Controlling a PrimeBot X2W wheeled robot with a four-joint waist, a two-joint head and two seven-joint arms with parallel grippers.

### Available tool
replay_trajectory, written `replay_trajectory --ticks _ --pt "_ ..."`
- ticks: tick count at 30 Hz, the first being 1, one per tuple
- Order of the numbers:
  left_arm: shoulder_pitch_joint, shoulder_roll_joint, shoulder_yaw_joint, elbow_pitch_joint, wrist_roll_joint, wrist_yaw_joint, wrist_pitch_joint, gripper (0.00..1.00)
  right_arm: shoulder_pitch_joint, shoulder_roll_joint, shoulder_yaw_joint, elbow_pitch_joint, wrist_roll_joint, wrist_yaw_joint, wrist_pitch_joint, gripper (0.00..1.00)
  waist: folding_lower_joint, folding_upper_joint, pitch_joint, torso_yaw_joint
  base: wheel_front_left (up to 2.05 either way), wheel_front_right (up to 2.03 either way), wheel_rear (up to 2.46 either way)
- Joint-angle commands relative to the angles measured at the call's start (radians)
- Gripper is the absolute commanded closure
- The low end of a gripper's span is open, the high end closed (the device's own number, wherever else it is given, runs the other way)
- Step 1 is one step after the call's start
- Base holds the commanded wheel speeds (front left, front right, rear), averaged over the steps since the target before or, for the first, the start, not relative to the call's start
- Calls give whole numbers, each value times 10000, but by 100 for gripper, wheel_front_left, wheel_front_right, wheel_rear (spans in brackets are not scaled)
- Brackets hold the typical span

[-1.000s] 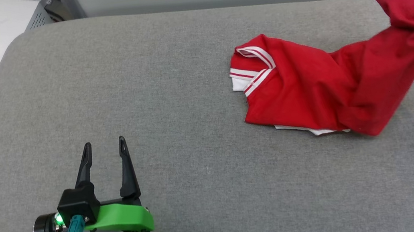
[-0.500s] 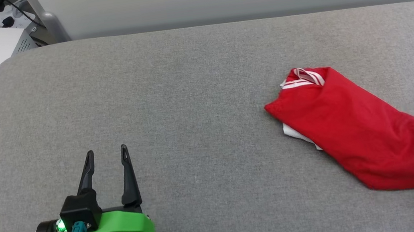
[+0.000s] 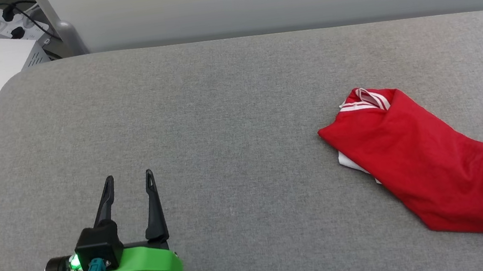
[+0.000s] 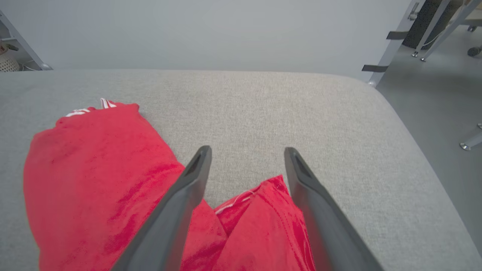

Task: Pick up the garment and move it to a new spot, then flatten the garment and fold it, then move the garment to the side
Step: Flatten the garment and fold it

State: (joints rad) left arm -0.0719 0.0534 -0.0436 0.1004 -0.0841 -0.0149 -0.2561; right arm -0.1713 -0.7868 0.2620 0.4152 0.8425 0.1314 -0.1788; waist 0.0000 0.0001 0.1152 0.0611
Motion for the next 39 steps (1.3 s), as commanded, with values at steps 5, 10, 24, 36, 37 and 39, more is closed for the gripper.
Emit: replay_trajectory --ticks 5,10,24,36,37,39 --pt "58 -32 -13 -122 98 -26 -57 0 -613 162 -945 -2594 -1187 -7 505 0 0 -1 76 85 0 0 0" --pt "-2 -32 -33 -167 66 -3 -57 0 -1340 350 -416 -5003 -1923 -7 1987 0 0 -1 250 155 0 0 0" --pt "-548 -32 -290 -216 -153 147 -57 0 -4550 -524 4742 -6053 -578 -7 8072 0 0 -1 1133 558 0 0 0" --pt "-1184 -32 -638 -268 -407 355 -57 0 -5262 -342 6980 -3333 -88 -7 8691 0 0 -1 2241 958 0 0 0" --pt "-1222 -32 -653 -257 -417 367 -57 0 -5229 -337 7198 -2988 -100 -7 8679 0 0 -1 2275 970 0 0 0" --pt "-1261 -32 -664 -231 -424 386 -57 0 -5229 -333 7614 -2506 -206 -7 8561 0 0 -1 2317 973 0 0 0"
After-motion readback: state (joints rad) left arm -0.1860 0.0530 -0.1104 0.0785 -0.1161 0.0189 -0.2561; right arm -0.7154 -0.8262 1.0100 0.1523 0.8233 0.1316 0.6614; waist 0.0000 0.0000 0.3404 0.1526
